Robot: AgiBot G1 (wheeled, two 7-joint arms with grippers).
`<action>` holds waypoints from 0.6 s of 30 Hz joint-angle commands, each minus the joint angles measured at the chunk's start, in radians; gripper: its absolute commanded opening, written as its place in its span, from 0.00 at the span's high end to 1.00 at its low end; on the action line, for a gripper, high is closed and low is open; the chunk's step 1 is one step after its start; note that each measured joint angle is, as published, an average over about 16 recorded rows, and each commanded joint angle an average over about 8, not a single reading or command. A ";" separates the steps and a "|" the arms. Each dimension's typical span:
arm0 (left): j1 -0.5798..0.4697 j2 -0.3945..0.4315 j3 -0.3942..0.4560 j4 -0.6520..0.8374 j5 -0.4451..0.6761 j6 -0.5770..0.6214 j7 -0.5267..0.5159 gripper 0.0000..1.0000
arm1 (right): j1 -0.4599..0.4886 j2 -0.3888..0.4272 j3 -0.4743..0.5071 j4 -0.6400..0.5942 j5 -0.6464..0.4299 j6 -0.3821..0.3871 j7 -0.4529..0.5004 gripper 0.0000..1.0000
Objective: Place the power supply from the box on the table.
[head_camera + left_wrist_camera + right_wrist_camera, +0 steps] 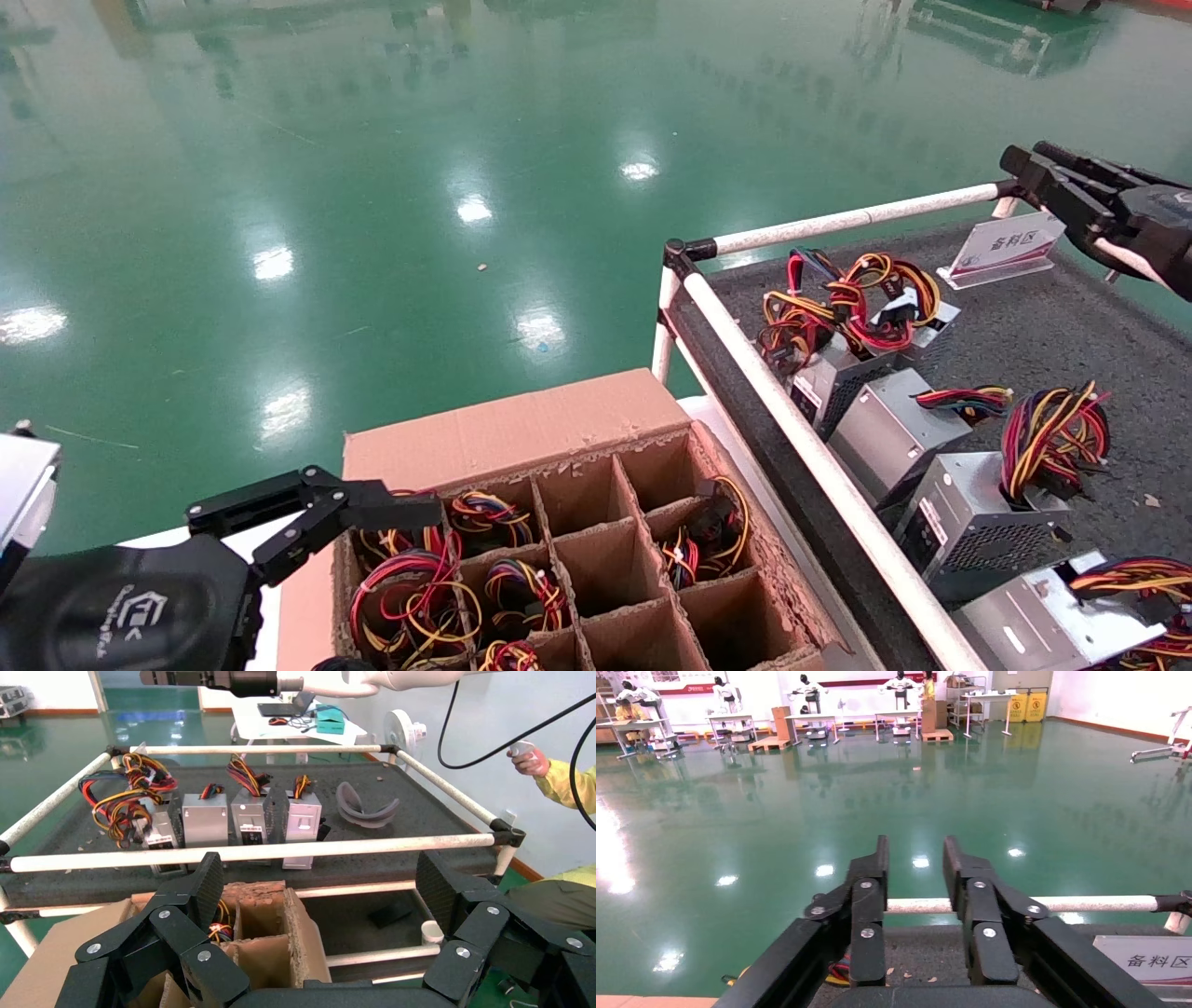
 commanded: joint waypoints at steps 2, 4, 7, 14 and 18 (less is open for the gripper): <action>0.000 0.000 0.000 0.000 0.000 0.000 0.000 0.00 | 0.000 -0.001 0.001 0.000 0.001 -0.001 0.000 0.00; 0.000 0.000 0.000 0.000 0.000 0.000 0.000 0.00 | 0.000 -0.001 0.001 0.000 0.001 -0.001 0.000 0.00; 0.000 0.000 0.000 0.000 0.000 0.000 0.000 0.00 | 0.001 -0.001 0.001 -0.001 0.002 -0.001 0.001 0.00; 0.000 0.000 0.000 0.000 0.000 0.000 0.000 0.00 | 0.002 -0.003 0.002 0.000 0.002 -0.003 0.001 0.00; 0.000 0.000 0.000 0.000 0.000 0.000 0.000 0.00 | 0.009 -0.014 0.000 0.008 0.000 -0.010 0.005 0.00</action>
